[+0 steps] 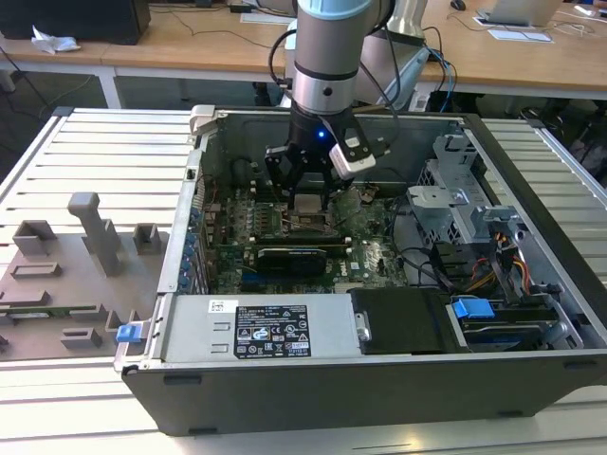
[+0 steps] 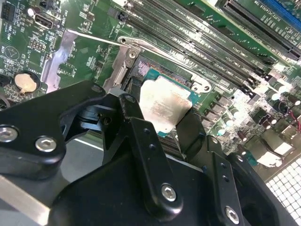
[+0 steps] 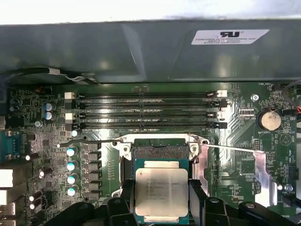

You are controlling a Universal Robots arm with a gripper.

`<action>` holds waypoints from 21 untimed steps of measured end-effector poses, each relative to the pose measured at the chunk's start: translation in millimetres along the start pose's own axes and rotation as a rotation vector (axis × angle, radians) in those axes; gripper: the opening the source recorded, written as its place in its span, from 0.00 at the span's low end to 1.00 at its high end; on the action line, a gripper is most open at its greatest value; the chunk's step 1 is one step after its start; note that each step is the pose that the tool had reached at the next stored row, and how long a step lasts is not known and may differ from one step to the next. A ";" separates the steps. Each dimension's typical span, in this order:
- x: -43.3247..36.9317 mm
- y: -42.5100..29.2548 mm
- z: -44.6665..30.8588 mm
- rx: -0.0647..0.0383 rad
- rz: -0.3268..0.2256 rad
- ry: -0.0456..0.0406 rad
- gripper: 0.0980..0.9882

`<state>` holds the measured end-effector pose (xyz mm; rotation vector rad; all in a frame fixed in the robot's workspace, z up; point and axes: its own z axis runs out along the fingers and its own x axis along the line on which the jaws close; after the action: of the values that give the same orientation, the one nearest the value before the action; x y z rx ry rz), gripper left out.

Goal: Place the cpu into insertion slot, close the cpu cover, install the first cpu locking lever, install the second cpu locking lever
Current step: 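Place the cpu into insertion slot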

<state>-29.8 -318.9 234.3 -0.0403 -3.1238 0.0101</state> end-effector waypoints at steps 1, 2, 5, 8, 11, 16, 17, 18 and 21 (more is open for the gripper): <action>0.0 0.0 0.0 0.000 0.000 0.0000 0.50; 0.0 0.0 0.0 0.000 0.000 0.0000 0.50; 0.0 0.0 0.1 0.000 0.000 0.0000 0.50; 0.1 0.1 0.1 0.000 0.021 0.0000 0.50; 0.0 0.1 0.3 -0.002 0.118 0.0007 0.50; 0.0 0.0 0.7 -0.004 0.231 0.0015 0.50; 0.0 0.0 0.7 -0.004 0.244 0.0016 0.50; 0.0 0.0 0.8 -0.005 0.258 0.0017 0.50; 0.0 0.0 1.0 -0.005 0.298 0.0019 0.50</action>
<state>-29.8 -318.9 233.4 -0.5033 -3.0825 0.0059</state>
